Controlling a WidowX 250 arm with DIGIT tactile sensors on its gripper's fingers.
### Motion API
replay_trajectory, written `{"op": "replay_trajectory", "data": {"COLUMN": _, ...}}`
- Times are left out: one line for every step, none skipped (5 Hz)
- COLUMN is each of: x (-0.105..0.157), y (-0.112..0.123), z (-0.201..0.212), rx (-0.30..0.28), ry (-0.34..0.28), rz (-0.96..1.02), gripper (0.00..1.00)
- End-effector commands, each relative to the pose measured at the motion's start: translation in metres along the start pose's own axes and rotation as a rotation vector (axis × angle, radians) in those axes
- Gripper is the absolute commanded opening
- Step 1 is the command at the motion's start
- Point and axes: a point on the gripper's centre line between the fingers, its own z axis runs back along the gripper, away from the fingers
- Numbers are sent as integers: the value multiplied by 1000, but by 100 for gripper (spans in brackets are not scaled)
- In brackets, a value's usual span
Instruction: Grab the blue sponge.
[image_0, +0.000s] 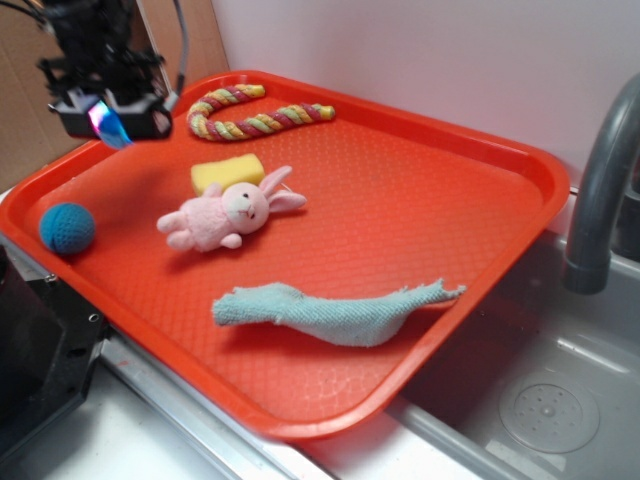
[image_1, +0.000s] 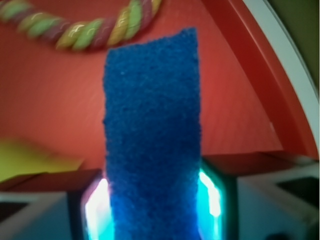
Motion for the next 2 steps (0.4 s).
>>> {"op": "replay_trajectory", "data": {"x": -13, "y": -40, "z": 104, "rx": 30, "ry": -21, "rz": -147, "gripper": 0}}
{"op": "replay_trajectory", "data": {"x": 1, "y": -33, "z": 114, "rx": 22, "ry": 20, "rz": -125, "gripper": 0}}
